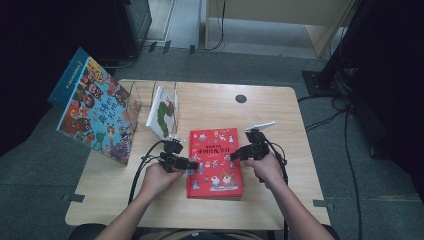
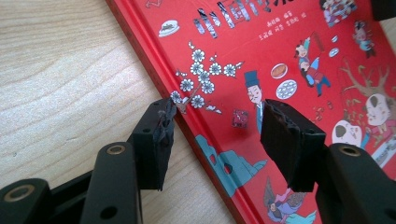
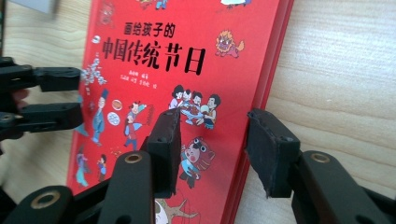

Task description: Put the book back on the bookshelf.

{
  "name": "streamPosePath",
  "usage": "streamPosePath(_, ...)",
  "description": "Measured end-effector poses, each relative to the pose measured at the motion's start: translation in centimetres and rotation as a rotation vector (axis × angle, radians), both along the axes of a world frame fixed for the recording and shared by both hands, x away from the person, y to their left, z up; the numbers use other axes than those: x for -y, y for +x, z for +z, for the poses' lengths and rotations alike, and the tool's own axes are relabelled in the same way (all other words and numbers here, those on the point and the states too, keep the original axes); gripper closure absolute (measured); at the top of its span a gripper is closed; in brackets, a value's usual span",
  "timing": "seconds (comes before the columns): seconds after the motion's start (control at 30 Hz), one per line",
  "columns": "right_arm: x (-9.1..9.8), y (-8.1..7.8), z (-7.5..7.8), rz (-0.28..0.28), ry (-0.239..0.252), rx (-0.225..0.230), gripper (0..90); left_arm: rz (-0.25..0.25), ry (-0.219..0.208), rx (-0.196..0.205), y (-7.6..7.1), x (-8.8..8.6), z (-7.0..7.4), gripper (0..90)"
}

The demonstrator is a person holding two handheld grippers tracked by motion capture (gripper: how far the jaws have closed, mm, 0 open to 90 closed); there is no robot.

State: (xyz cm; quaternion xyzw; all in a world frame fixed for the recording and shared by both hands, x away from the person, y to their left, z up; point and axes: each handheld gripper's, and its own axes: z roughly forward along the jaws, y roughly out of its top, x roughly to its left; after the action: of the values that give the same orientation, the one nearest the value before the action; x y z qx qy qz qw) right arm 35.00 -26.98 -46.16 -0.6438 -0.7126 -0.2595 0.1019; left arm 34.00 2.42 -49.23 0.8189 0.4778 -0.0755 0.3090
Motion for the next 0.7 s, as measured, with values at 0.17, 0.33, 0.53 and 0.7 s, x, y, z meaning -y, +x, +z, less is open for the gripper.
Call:
streamPosePath(0.17, 0.0, 0.2, 1.3, 0.010, 0.010, 0.009, 56.0, -0.005, -0.005, -0.002, 0.0, 0.1, 0.0, 44.5)
streamPosePath(0.33, -0.2, 0.4, 2.6, 0.026, 0.018, 0.033, 56.7, -0.015, -0.008, -0.004, 0.0, 0.1, 0.0, 44.0)
streamPosePath(0.53, -0.6, 0.5, 4.3, 0.066, 0.019, 0.045, 58.0, -0.009, -0.025, -0.020, 0.1, 0.1, -0.1, 41.3)
streamPosePath(0.7, -1.4, 0.4, 5.9, 0.097, 0.026, 0.066, 59.1, -0.003, -0.062, -0.063, 0.5, -0.3, -0.2, 40.7)
